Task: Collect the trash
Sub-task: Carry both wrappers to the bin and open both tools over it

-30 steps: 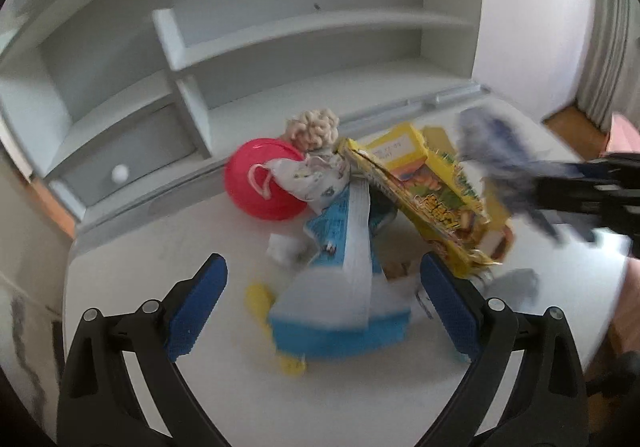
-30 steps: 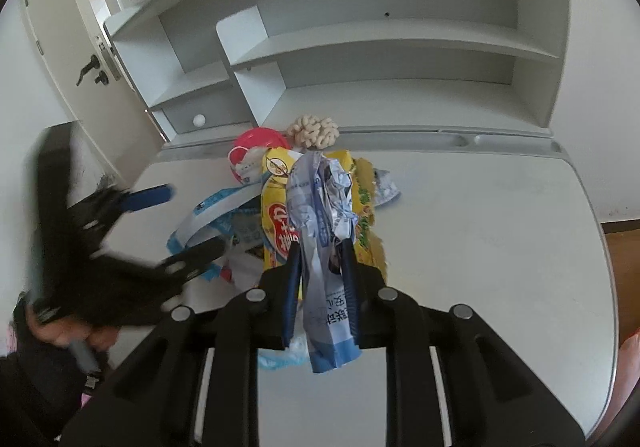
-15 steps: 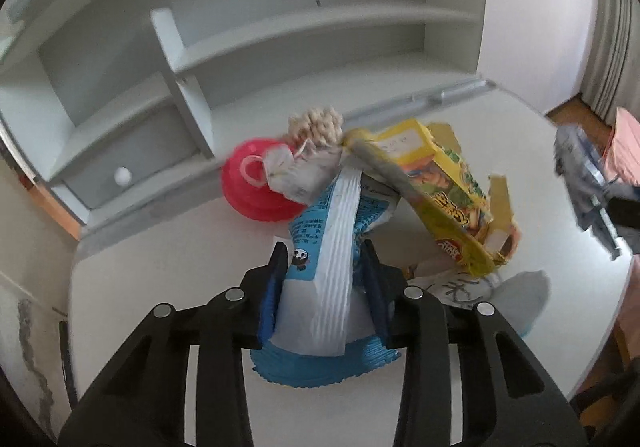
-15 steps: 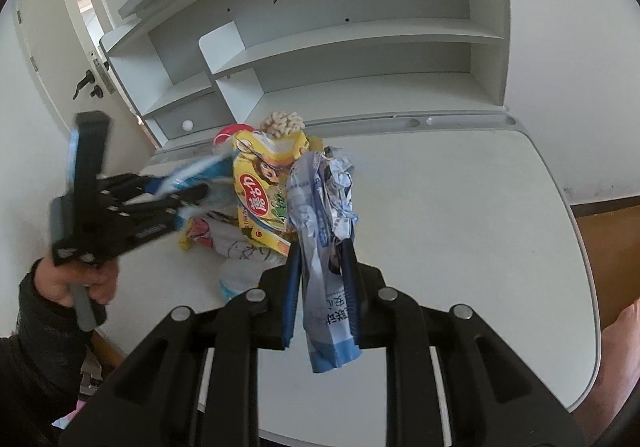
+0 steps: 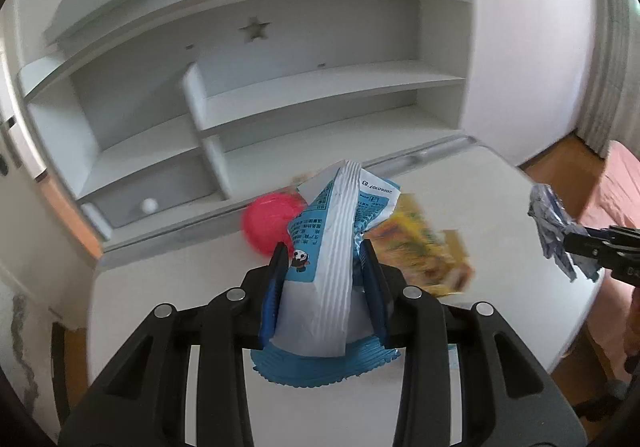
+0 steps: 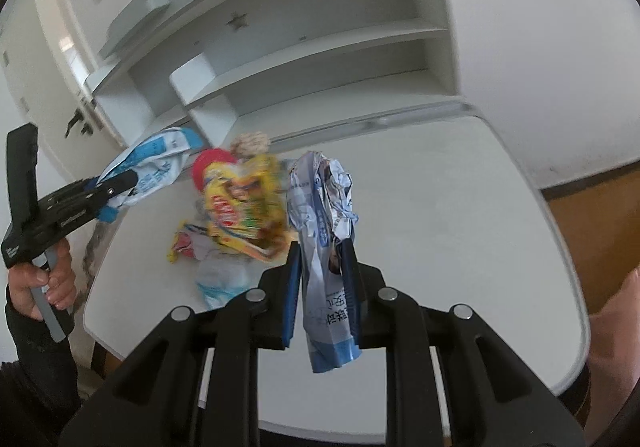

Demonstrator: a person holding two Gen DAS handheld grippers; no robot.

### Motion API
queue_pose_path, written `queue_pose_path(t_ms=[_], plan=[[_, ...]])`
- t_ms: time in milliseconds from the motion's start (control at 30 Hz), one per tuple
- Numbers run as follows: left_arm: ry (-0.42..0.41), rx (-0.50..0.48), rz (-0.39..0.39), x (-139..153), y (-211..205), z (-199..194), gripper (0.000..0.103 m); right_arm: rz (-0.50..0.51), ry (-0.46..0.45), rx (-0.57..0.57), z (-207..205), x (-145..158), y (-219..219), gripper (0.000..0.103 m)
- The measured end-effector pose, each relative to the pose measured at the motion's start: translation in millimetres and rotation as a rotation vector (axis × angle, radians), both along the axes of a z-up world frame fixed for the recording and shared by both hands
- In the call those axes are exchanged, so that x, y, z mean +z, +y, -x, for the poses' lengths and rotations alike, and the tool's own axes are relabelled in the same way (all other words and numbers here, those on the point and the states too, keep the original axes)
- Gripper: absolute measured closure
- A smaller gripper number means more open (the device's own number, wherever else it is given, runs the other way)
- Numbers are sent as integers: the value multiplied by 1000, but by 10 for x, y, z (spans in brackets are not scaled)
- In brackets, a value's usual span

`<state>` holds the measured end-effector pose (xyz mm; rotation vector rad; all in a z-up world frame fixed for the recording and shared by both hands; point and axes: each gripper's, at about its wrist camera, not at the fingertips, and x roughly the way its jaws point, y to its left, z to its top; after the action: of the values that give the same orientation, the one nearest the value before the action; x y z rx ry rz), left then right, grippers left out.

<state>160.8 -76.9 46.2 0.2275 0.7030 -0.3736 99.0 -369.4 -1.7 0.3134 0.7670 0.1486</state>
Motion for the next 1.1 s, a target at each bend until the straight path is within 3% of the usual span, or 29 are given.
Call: queue_pose_path(t_ms=[200, 367, 533, 700, 867, 1100], plan=[[8, -149, 56, -32, -775, 250, 67, -15, 9, -199, 506, -158, -789, 83], [69, -370, 119, -214, -1803, 615, 67, -29, 36, -410, 1074, -398, -1514, 83], [158, -568, 123, -486, -2824, 1049, 67, -34, 94, -638, 1713, -775, -2233, 83], [225, -731, 90, -831, -3714, 1469, 67, -76, 181, -801, 2220, -1249, -2784, 83], [287, -855, 33, -1364, -4445, 1775, 67, -128, 277, -903, 2634, -1778, -3179, 83], [358, -899, -46, -2101, -5094, 1965, 67, -181, 406, -949, 2829, -2413, -3479, 82]])
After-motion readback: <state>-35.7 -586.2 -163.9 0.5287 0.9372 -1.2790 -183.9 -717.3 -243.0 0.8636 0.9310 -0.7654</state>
